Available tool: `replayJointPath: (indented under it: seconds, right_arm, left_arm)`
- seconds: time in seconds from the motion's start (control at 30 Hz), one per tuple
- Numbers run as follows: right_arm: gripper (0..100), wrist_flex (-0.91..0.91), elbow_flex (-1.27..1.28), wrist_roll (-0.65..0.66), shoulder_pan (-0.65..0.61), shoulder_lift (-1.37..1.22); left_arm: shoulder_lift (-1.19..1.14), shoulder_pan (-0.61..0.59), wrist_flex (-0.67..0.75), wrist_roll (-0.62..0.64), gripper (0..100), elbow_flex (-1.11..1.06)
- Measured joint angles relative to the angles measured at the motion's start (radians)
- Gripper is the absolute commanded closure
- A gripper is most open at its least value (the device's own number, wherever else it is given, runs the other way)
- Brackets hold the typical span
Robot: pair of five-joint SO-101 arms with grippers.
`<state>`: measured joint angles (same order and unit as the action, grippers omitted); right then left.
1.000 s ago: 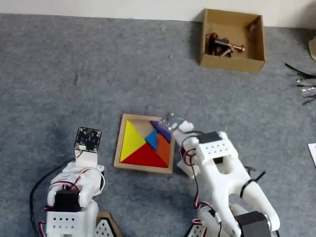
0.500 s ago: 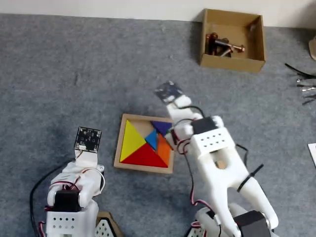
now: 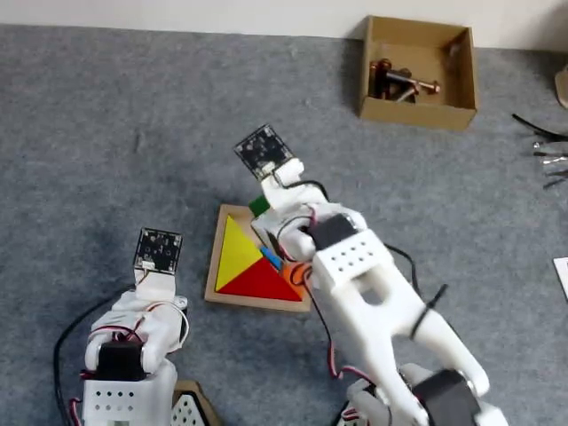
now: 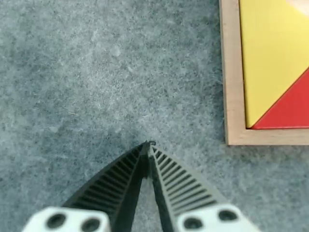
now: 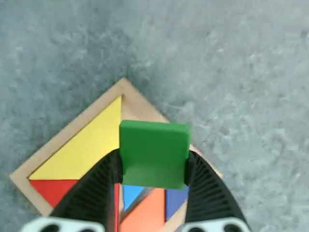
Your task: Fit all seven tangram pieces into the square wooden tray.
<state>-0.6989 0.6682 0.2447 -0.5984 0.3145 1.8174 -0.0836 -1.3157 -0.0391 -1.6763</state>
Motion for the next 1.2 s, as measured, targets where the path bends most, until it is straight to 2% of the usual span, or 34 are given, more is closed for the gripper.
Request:
replayJointPath:
  seconds: [0.3,0.6,0.9,1.2]
  right_arm:
    - [99.3,0.034,-0.135,0.000,-0.029,-0.296]
    - [99.3,0.061,-0.222,-0.002,-0.031,-0.445]
    - [99.3,0.068,-0.233,0.000,-0.031,-0.463]
    - [99.3,-0.115,-0.270,-0.003,-0.029,-0.460]
  left_arm:
    - [0.000,0.000,0.000,0.000,99,0.000]
    - [0.000,0.000,0.000,0.000,99,0.000]
    - [0.000,0.000,0.000,0.000,99,0.000]
    - [0.000,0.000,0.000,0.000,99,0.000]
